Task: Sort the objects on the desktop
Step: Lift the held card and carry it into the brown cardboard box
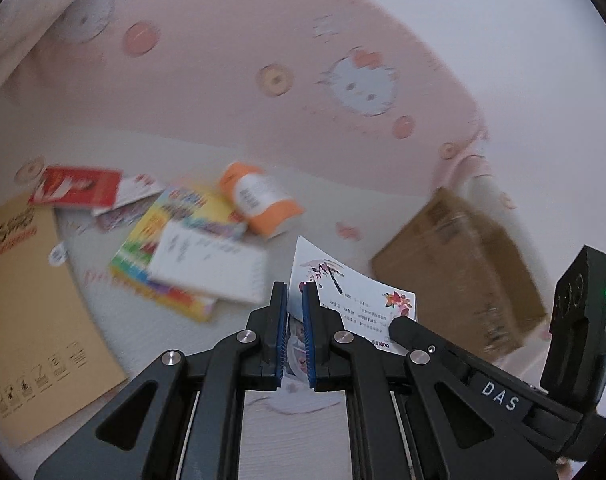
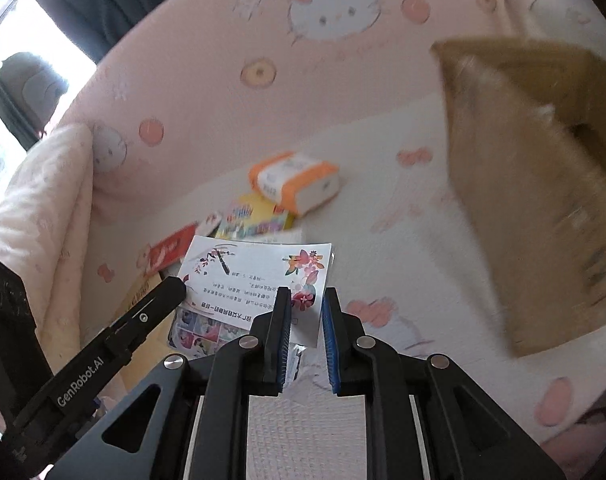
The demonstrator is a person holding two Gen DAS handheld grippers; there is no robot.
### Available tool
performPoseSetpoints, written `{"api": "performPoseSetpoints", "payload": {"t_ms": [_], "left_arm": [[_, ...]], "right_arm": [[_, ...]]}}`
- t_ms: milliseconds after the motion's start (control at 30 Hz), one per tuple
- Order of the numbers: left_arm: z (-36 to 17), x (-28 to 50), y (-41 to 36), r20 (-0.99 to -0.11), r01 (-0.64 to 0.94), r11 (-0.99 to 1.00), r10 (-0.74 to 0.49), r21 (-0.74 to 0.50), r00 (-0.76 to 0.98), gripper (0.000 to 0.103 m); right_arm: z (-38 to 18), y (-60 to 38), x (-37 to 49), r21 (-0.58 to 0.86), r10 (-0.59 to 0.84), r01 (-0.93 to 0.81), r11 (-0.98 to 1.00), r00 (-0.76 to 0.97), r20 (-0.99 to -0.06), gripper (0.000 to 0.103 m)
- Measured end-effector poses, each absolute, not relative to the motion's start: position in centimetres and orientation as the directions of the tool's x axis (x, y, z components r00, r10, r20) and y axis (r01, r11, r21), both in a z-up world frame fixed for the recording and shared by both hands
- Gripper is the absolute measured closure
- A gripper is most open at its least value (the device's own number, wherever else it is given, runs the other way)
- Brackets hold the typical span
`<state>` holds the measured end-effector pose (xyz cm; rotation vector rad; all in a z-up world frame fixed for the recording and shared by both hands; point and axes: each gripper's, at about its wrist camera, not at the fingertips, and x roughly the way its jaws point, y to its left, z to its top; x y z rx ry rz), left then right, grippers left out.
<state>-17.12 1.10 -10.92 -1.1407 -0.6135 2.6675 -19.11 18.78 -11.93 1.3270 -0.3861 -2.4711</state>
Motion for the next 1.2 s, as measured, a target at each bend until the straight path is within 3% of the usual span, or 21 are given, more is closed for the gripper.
{"api": "performPoseSetpoints", "payload": {"t_ms": [433, 833, 1033, 1200], "left_arm": [[-3.6, -21.3, 10.9, -0.589, -0.190, -0.843, 0.495, -0.503, -0.639, 0.095], [-2.0, -28.2, 24.3, -0.724, -0.303, -0.874, 0.486, -0.381, -0.490, 0.093], [-4.8, -31.9, 30.0, -0.833, -0.246, -0.906, 0.416, -0.344, -0.365, 0.092], [-7.2, -33.9, 33.3, -0.861, -0.176, -0.918, 0.396, -0.356, -0.321, 0.092]], "right_arm": [[-3.2, 29.3, -19.6, 0.371, -0.299, 0.010, -0.928, -0.612, -0.732, 0.090], [0.2, 38.3, -25.6, 0.199, -0.135, -0.045, -0.979, -0.585, -0.800, 0.090], [-1.4, 42.7, -30.3, 0.135, -0.104, -0.029, -0.990, -0.485, -0.868, 0.090], [-3.3, 45.9, -33.4, 0.101, -0.082, -0.022, -0.995, -0.426, -0.901, 0.090]]}}
